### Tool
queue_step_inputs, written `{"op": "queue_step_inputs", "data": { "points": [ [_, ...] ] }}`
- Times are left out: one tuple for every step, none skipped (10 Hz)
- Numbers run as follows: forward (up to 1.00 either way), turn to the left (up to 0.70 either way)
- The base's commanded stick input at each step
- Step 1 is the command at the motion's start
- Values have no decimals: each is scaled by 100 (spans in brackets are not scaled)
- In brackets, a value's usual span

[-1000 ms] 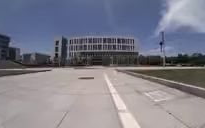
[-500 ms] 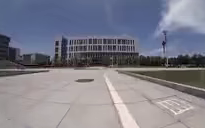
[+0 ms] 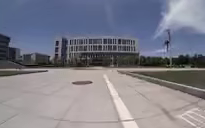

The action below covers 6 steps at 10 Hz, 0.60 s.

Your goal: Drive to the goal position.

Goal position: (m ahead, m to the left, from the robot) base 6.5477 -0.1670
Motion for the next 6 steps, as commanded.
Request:
{"op": "queue_step_inputs", "data": {
  "points": [
    [100, 0],
    [100, 0],
    [100, 0],
    [100, 0],
    [100, 0],
    [100, 0]
  ]
}}
